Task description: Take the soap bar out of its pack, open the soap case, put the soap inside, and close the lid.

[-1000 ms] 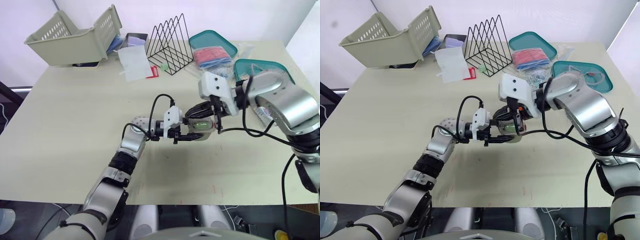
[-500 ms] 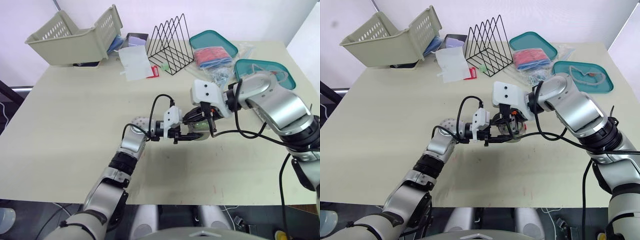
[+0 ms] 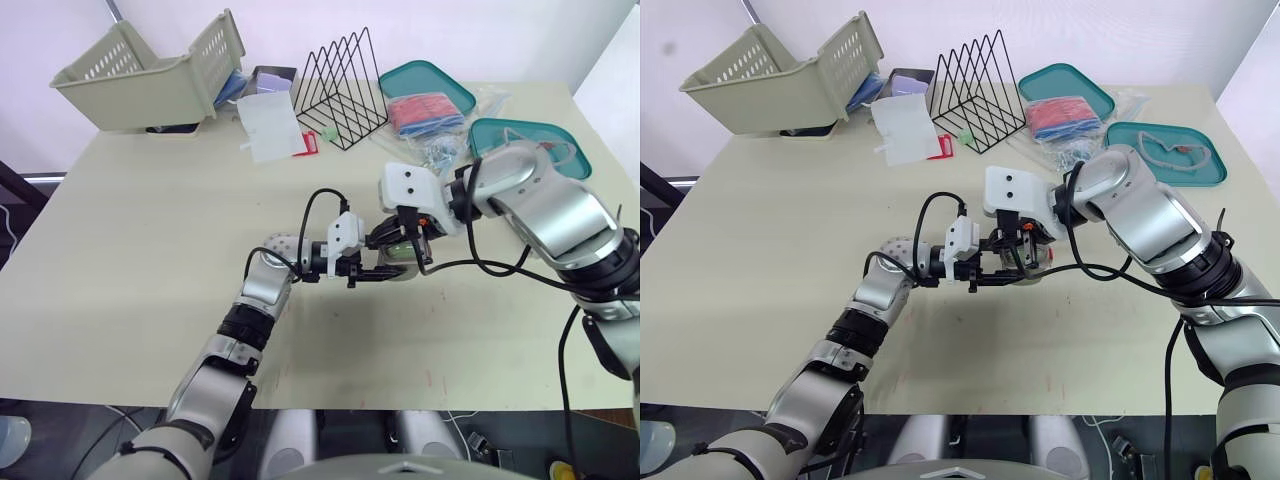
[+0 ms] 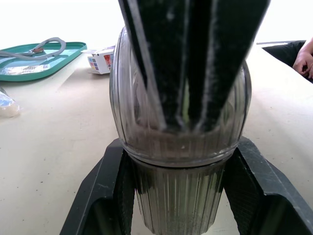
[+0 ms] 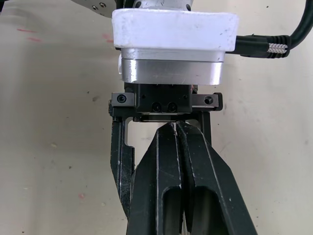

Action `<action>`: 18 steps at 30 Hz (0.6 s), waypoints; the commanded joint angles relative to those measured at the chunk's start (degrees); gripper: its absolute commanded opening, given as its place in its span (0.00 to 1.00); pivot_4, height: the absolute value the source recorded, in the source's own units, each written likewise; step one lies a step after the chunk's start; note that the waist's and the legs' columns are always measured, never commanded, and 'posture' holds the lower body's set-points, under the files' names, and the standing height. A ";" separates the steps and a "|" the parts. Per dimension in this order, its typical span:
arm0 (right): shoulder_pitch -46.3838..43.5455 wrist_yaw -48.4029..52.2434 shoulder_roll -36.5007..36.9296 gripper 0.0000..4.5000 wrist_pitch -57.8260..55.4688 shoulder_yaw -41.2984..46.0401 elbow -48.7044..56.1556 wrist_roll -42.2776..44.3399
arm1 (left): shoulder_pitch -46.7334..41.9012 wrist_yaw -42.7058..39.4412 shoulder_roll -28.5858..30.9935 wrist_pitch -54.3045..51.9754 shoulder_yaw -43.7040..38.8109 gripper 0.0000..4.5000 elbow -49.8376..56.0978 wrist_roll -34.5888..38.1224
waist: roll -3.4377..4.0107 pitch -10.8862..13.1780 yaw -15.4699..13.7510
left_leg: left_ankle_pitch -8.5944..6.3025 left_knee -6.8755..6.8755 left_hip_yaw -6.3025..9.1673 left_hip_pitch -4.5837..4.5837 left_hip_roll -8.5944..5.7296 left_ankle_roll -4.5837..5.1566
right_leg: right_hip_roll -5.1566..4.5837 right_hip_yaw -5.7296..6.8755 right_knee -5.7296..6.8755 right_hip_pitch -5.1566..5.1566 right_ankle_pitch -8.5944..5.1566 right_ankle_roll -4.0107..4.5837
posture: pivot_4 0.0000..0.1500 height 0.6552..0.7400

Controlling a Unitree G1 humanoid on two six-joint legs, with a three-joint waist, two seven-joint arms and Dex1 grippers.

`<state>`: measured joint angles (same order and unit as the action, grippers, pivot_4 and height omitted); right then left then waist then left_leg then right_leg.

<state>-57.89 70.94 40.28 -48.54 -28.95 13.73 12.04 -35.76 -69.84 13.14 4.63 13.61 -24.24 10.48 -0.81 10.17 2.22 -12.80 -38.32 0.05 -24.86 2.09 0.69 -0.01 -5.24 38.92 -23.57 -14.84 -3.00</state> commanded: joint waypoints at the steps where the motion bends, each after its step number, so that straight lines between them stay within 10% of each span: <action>1: -1.29 0.62 0.89 0.01 -0.44 0.62 1.25 -0.20 | -0.07 -0.02 -0.32 1.10 -0.14 0.43 2.63 0.94 | 0.00 0.00 0.00 | 0.00 0.00 0.00 0.00 0.00 0.00 | 0.00 0.00 0.00 0.00 0.00 0.00 | 1.00 1.00; 18: -2.54 1.87 2.67 0.01 -0.90 -0.79 1.79 -2.25 | -0.37 -0.08 -0.57 1.36 -0.09 0.43 2.08 1.00 | 0.00 0.00 -0.02 | 0.00 0.00 0.00 0.00 0.00 0.00 | 0.00 0.00 -0.01 0.00 0.00 0.00 | 1.00 1.00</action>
<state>-59.19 72.69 42.17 -49.18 -29.61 14.69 10.67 -35.76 -69.81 13.01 4.63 13.77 -24.24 10.47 -0.81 10.17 2.20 -12.80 -38.32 0.05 -24.86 2.09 0.69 -0.01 -5.24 38.91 -23.57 -14.84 -3.00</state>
